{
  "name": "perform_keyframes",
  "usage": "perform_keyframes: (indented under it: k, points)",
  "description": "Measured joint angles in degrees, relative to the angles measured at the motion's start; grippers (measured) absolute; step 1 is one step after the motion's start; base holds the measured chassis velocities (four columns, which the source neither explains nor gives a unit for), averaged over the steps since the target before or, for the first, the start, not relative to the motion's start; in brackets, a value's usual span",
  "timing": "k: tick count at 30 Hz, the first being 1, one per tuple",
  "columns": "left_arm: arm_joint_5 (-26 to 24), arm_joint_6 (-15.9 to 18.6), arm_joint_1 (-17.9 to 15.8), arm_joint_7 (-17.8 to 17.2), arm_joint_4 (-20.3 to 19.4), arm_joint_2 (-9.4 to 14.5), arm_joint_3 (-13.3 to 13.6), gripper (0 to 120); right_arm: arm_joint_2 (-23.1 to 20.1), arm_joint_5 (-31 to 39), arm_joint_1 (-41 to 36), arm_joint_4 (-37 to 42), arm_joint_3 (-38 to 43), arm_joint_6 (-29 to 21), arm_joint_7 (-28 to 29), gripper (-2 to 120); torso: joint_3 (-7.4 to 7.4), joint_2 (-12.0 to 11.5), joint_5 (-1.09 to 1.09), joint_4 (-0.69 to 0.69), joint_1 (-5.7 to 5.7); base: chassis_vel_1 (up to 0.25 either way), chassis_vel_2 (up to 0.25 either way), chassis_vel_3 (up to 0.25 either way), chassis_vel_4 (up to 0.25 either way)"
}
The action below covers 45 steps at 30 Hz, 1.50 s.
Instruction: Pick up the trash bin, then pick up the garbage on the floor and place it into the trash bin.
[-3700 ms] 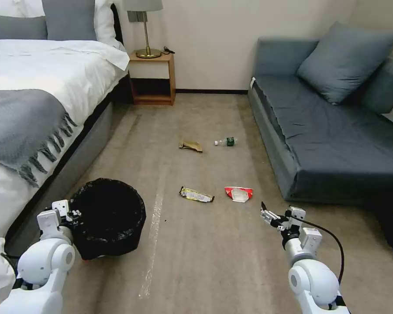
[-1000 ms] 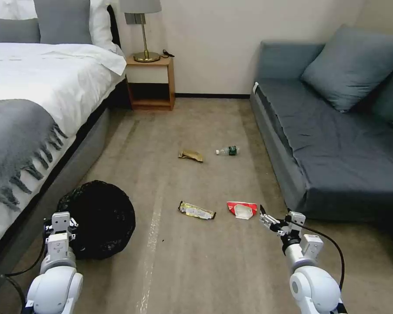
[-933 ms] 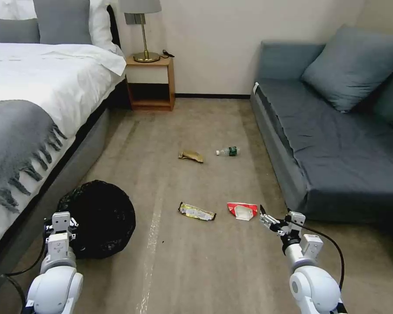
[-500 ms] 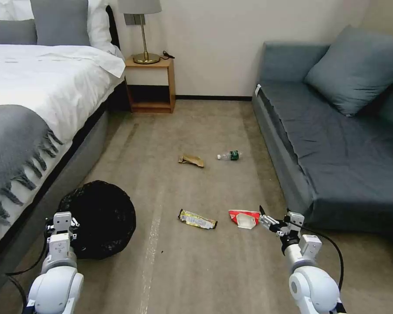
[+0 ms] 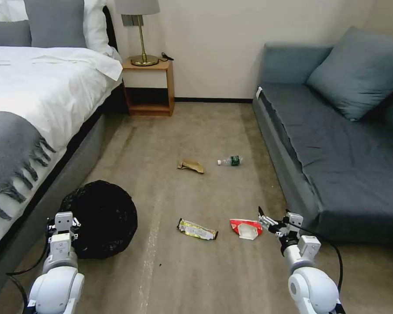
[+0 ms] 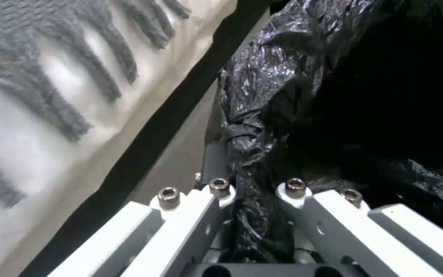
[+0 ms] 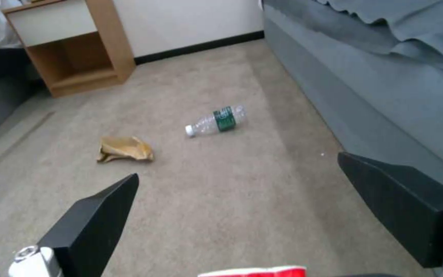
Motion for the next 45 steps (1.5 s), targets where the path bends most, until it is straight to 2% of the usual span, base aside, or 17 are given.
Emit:
perform_keyframes:
  k: [34, 39, 43, 45]
  points:
    - [0.4, -1.2, -0.5, 0.5, 1.3, -0.3, 0.1, 3, -0.2, -1.3, 0.5, -2.0, -0.7, 1.2, -1.5, 100, 0.0, 0.0, 0.0, 0.0, 0.0, -0.089, 0.085, 0.093, -0.091]
    - [0.3, -1.2, -0.4, 0.5, 1.3, 0.9, 0.0, 3, -1.1, -1.3, 0.6, -2.3, -1.3, 1.1, -2.2, 100, 0.0, 0.0, 0.0, 0.0, 0.0, -0.069, 0.089, 0.084, -0.091]
    - [0.3, -1.0, -1.5, 0.9, 1.5, 4.0, 0.4, 3, -5.3, -1.9, 0.6, -2.3, -2.1, 0.9, -5.4, 100, 0.0, 0.0, 0.01, 0.0, 0.0, -0.049, 0.07, 0.049, -0.057]
    - [0.2, -1.0, -1.7, 0.9, 1.6, 4.4, 0.6, 3, -6.2, -1.9, 0.8, -2.4, -2.2, 0.7, -6.0, 100, 0.0, 0.0, 0.0, 0.0, 0.0, -0.037, 0.053, 0.016, -0.038]
